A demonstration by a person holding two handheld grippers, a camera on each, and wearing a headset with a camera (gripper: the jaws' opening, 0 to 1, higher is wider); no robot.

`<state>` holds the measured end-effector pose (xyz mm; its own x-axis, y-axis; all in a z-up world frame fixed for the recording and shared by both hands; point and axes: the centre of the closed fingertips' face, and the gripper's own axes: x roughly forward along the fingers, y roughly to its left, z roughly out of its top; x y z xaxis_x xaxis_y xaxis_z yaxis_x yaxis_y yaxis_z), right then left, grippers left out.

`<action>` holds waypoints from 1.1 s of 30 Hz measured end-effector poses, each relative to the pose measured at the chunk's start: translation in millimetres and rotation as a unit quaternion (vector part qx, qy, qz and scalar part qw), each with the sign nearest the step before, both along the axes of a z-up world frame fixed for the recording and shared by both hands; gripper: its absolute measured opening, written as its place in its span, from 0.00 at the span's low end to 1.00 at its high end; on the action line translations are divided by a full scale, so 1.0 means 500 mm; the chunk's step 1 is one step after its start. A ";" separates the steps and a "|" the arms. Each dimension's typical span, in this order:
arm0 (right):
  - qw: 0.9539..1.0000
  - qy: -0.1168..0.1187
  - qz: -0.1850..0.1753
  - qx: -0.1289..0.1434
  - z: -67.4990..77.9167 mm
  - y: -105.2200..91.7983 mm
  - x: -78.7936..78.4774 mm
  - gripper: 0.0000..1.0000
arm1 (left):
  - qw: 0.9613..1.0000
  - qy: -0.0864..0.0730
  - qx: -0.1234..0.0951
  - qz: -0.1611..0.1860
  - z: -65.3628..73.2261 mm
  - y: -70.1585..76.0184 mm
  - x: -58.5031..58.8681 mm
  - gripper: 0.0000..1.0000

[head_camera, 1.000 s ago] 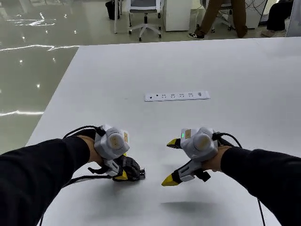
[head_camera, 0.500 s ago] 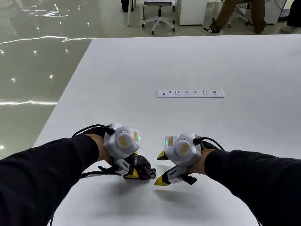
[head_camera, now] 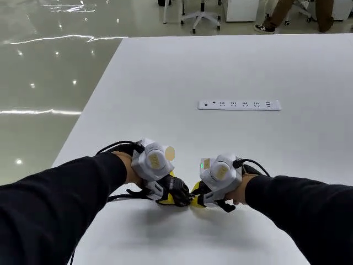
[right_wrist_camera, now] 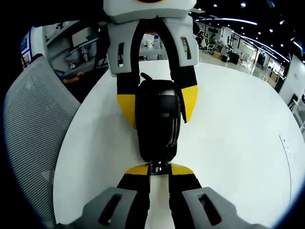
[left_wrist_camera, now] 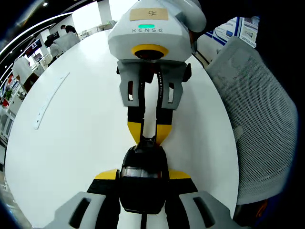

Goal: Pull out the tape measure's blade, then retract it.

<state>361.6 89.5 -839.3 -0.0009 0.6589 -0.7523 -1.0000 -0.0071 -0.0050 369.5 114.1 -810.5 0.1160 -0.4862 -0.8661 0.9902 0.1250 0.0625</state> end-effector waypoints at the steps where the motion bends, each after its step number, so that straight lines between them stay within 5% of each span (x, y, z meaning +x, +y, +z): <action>1: 1.000 0.001 -0.002 0.001 -0.001 -0.002 0.000 0.09 | 1.000 -0.001 0.000 -0.001 0.000 -0.001 -0.001 0.32; 13: 1.000 0.005 -0.016 0.000 -0.001 -0.025 0.006 0.09 | 1.000 -0.004 -0.004 0.006 0.001 -0.003 0.000 0.32; 17: 1.000 -0.017 0.007 -0.013 -0.003 -0.015 0.001 0.12 | 1.000 -0.005 -0.008 0.001 0.001 -0.001 -0.002 0.32; 24: 1.000 -0.004 -0.017 0.004 -0.009 0.005 0.006 0.12 | 1.000 -0.003 -0.009 -0.002 0.000 -0.001 0.000 0.32; 26: 0.999 0.012 -0.028 0.013 -0.001 -0.004 0.007 0.11 | 1.000 -0.004 -0.009 -0.001 0.000 0.000 0.001 0.32; 33: 1.000 0.010 -0.023 -0.003 -0.003 -0.042 0.011 0.09 | 1.000 -0.006 -0.015 0.005 0.002 0.002 0.001 0.32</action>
